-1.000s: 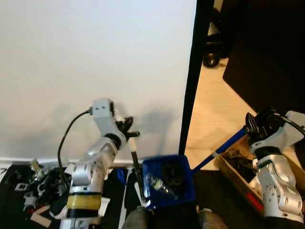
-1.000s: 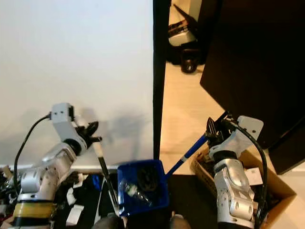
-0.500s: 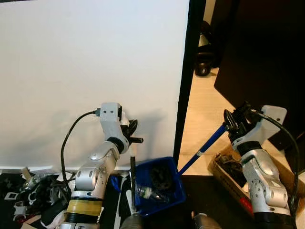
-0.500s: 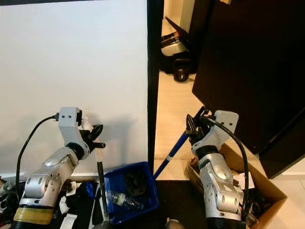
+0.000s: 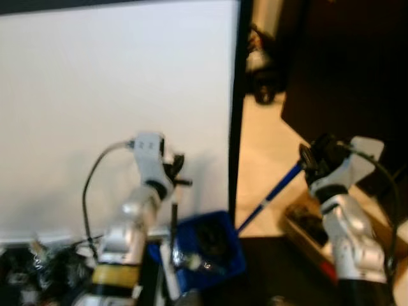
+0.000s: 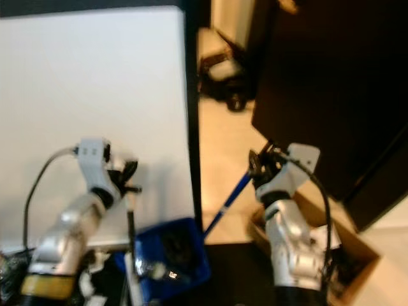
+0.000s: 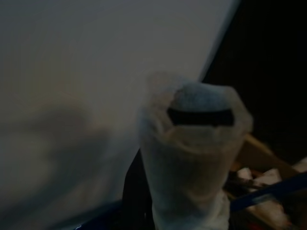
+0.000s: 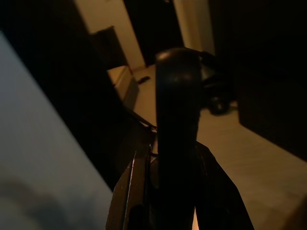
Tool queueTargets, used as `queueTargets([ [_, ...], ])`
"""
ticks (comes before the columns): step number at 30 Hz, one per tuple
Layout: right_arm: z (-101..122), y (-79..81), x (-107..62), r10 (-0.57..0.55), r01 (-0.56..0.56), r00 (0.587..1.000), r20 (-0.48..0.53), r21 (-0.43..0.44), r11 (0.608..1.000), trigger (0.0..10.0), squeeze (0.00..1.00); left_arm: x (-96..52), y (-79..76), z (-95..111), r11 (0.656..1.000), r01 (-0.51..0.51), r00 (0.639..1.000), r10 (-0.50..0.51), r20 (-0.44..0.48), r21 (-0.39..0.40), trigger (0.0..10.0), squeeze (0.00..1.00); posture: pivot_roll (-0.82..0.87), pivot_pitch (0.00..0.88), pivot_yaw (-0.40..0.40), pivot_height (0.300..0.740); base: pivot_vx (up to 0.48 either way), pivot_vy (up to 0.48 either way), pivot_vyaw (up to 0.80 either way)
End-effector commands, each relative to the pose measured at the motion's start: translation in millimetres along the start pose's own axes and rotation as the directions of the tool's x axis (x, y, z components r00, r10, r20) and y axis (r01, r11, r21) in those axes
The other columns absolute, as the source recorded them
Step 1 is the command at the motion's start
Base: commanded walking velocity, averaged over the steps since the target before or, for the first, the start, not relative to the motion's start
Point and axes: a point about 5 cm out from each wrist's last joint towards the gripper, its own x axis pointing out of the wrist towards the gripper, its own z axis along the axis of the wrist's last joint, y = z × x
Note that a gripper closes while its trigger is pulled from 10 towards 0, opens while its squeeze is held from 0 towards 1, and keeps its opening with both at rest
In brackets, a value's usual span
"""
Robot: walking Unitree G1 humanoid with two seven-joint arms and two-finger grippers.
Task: Sweep floor
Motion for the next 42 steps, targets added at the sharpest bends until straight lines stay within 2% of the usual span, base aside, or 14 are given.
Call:
queueTargets([
  [1, 8.4, 3.1, 2.8, 0.012, -0.013, 0.999, 0.047, 0.022, 1.0, 10.0, 0.0, -1.2, 2.3, 3.3, 1.0, -0.009, 1.0, 0.009, 0.018, 0.016, 10.0, 0.0, 0.01, 0.021, 0.037, 0.74, 0.0, -0.458, 0.0],
  [21, 7.0, 1.8, 1.6, 0.006, -0.007, 0.999, 0.043, 0.023, 1.0, 10.0, 0.0, -1.1, 6.8, 0.7, 0.999, -0.031, 1.0, 0.03, 0.006, 0.017, 10.0, 0.0, 0.01, 0.027, 0.038, 0.74, 0.0, -0.323, 0.0],
  [42, 5.6, 1.2, 1.3, 0.001, -0.002, 0.999, 0.041, 0.027, 1.0, 10.0, 0.0, -0.5, 7.1, 1.6, 0.999, -0.027, 1.0, 0.026, 0.009, 0.018, 10.0, 0.0, 0.02, 0.03, 0.042, 0.74, 0.266, -0.334, 0.0],
])
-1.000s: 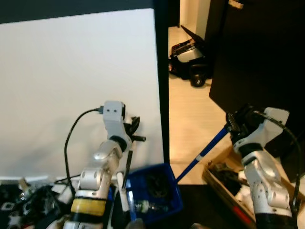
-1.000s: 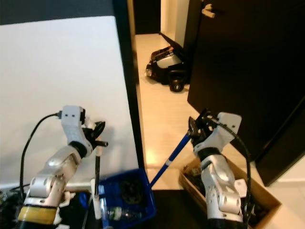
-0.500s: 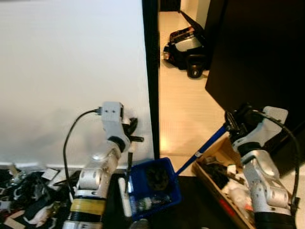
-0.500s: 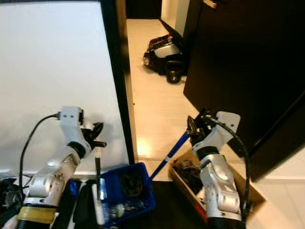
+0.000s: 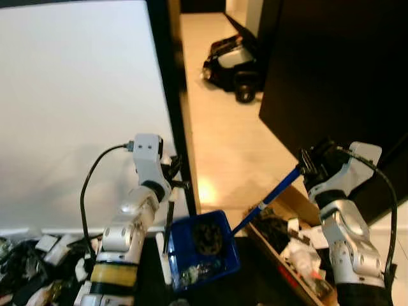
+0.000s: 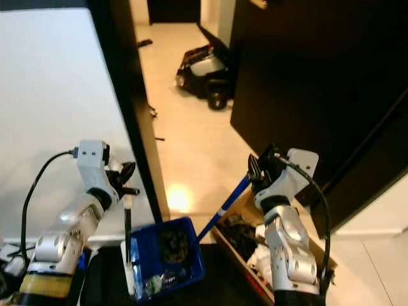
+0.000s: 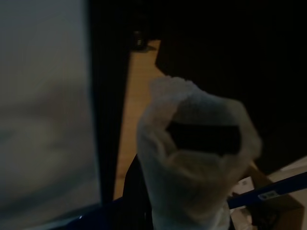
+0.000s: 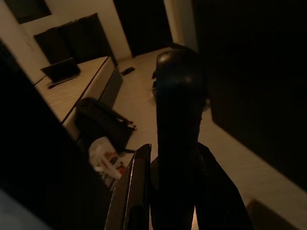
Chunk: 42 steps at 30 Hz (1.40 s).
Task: Sweep floor
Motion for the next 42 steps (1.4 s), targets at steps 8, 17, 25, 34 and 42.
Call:
queueTargets([
  [8, 5, 2.8, 1.2, 0.006, -0.007, 0.999, 0.039, 0.026, 1.0, 10.0, 0.0, -1.5, 3.4, 6, 1.0, -0.01, 1.0, 0.01, 0.027, 0.016, 10.0, 0.0, 0.02, 0.032, 0.042, 0.74, 0.282, -0.359, 0.0],
  [17, 5, 2.3, 1.1, 0.007, -0.008, 0.999, 0.039, 0.025, 1.0, 10.0, 0.0, -1.7, 3.2, 6, 1.0, -0.01, 1.0, 0.009, 0.03, 0.012, 10.0, 0.0, 0.01, 0.033, 0.041, 0.74, 0.24, -0.34, 0.0],
  [25, 23, 5.9, 4.0, 0.047, -0.049, 0.995, 0.093, 0.028, 0.998, 10.0, 0.0, -2.6, 5.2, 7, 1.0, -0.017, 0.999, 0.017, 0.041, -0.013, 10.0, 0.0, 0.01, 0.036, 0.043, 0.74, 0.0, -0.041, 0.0],
  [34, 76, -18.2, 12.7, -0.058, 0.061, 0.965, 0.256, -0.001, 0.998, 10.0, 0.0, -2.7, 5.7, 5, 1.0, -0.018, 0.999, 0.019, 0.032, -0.016, 10.0, 0.0, 0.01, 0.036, 0.044, 0.74, 0.0, 0.0, 0.0],
  [42, 129, -44.7, 12.9, -0.151, 0.166, 0.907, 0.393, -0.005, 0.986, 10.0, 0.0, -2.2, 6.6, 3, 1.0, -0.019, 1.0, 0.019, 0.024, -0.016, 10.0, 0.0, 0.0, 0.033, 0.05, 0.74, 0.0, 0.0, 0.0],
])
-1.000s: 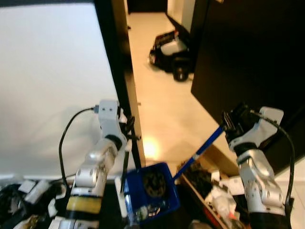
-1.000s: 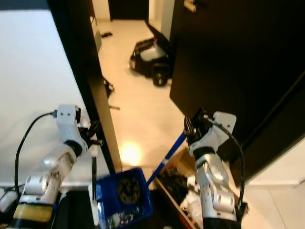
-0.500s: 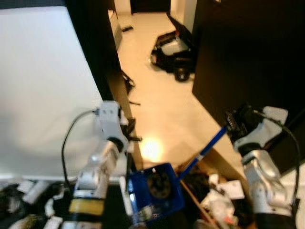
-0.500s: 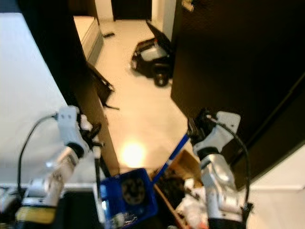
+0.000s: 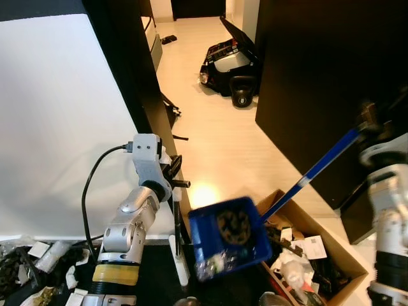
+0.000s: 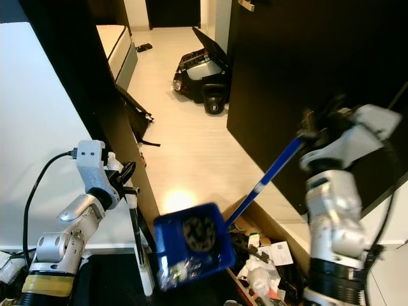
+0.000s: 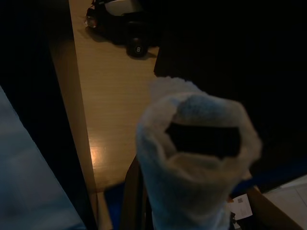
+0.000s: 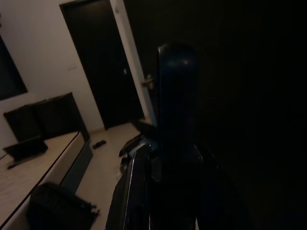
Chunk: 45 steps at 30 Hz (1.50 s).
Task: Sweep floor
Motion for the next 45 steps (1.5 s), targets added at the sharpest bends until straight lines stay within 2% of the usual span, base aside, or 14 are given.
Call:
queueTargets([
  [1, 23, -17.4, 8.2, -0.066, 0.066, 0.995, 0.074, 0.006, 0.998, 10.0, 0.0, -0.2, 1.1, 1, 1.0, -0.001, 1.0, 0.001, 0.011, 0.002, 10.0, 0.0, 0.0, 0.033, 0.05, 0.74, 0.0, 0.0, 0.0],
  [4, 28, -25.8, 10.3, -0.098, 0.097, 0.991, 0.091, 0.008, 0.995, 10.0, 0.0, -0.1, 1.1, 1, 1.0, 0.0, 1.0, 0.0, 0.011, 0.003, 10.0, 0.0, 0.0, 0.031, 0.053, 0.74, 0.0, 0.0, 0.0],
  [10, 48, -42.7, 21.7, -0.12, 0.133, 0.982, 0.147, -0.076, 0.988, 10.0, 0.0, 0.8, -0.6, -1, 1.0, 0.023, 1.0, -0.023, -0.003, 0.003, 10.0, 0.0, -0.01, 0.028, 0.06, 0.74, 0.0, 0.0, 0.0],
  [12, 48, -41.9, 23.6, -0.112, 0.125, 0.983, 0.143, -0.082, 0.989, 10.0, 0.0, 0.4, -1.9, -2, 0.999, 0.034, 0.999, -0.034, -0.009, 0.021, 10.0, 0.0, -0.01, 0.027, 0.058, 0.74, 0.0, 0.0, 0.0],
  [23, 34, -39.3, 23.5, -0.119, 0.123, 0.988, 0.097, -0.04, 0.992, 10.0, 0.0, 0.1, -0.7, -1, 1.0, 0.018, 1.0, -0.018, -0.004, 0.006, 10.0, 0.0, 0.0, 0.026, 0.055, 0.74, 0.0, 0.0, -0.15],
  [45, 34, -42.2, 26.1, -0.113, 0.117, 0.989, 0.093, -0.041, 0.992, 10.0, 0.0, -1.1, -1.5, -3, 1.0, 0.014, 1.0, -0.014, -0.005, -0.002, 10.0, 0.0, 0.0, 0.041, 0.051, 0.74, 0.0, 0.0, -0.79],
])
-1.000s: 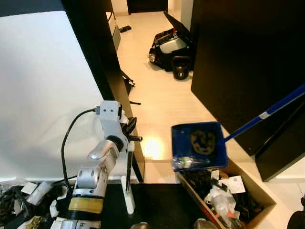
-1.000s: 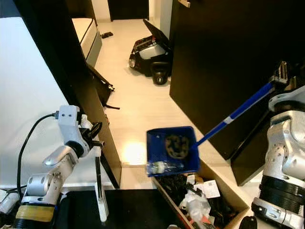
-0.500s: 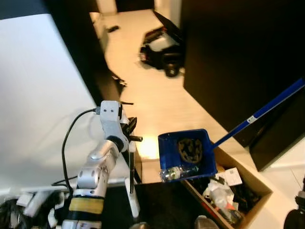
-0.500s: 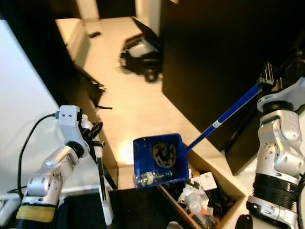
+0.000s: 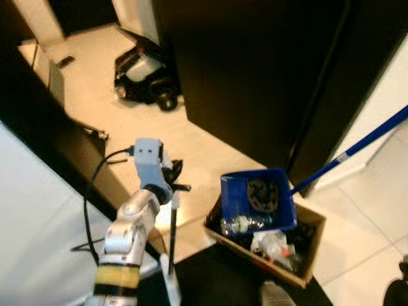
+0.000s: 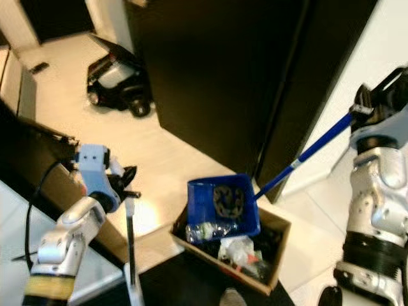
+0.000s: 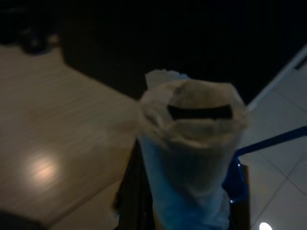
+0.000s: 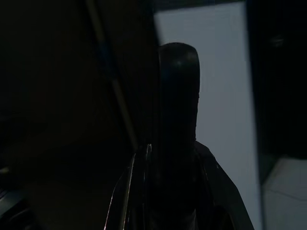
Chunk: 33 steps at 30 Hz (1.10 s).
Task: Sweep floor
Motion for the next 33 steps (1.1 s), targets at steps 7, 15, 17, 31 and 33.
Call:
queueTargets([
  [7, 8.7, -0.7, 0.6, -0.001, 0.0, 0.999, 0.048, 0.022, 1.0, 10.0, 0.0, -1.3, -0.2, 2.9, 1.0, -0.001, 1.0, 0.001, 0.017, 0.004, 10.0, 0.0, 0.0, 0.044, 0.052, 0.74, 0.0, 0.0, -0.79],
  [15, 6.9, -0.5, 0.4, 0.002, -0.003, 0.999, 0.042, 0.025, 1.0, 10.0, 0.0, -1.6, -0.1, 2.3, 1.0, -0.003, 1.0, 0.003, 0.013, 0.004, 10.0, 0.0, 0.01, 0.049, 0.05, 0.74, 0.0, 0.0, -0.79],
  [17, 6.2, 0.0, 0.5, 0.003, -0.004, 0.999, 0.04, 0.027, 1.0, 10.0, 0.0, -1.6, 0.0, 2.2, 1.0, -0.005, 1.0, 0.005, 0.013, 0.004, 10.0, 0.0, 0.01, 0.049, 0.05, 0.74, 0.0, 0.0, -0.79],
  [31, 1.7, 4.2, 3.2, 0.028, -0.028, 0.999, 0.017, 0.019, 0.999, 10.0, 0.0, -1.8, -0.2, 1.3, 1.0, -0.01, 1.0, 0.01, 0.011, 0.005, 10.0, 0.0, 0.01, 0.052, 0.044, 0.74, 0.0, 0.0, -0.21],
  [33, 1.0, 6.2, 5.0, 0.034, -0.034, 0.999, 0.013, 0.015, 0.999, 10.0, 0.0, -2.3, 0.5, 0.6, 1.0, -0.015, 1.0, 0.015, 0.009, 0.005, 10.0, 0.0, 0.01, 0.054, 0.041, 0.74, 0.0, 0.0, 0.73],
])
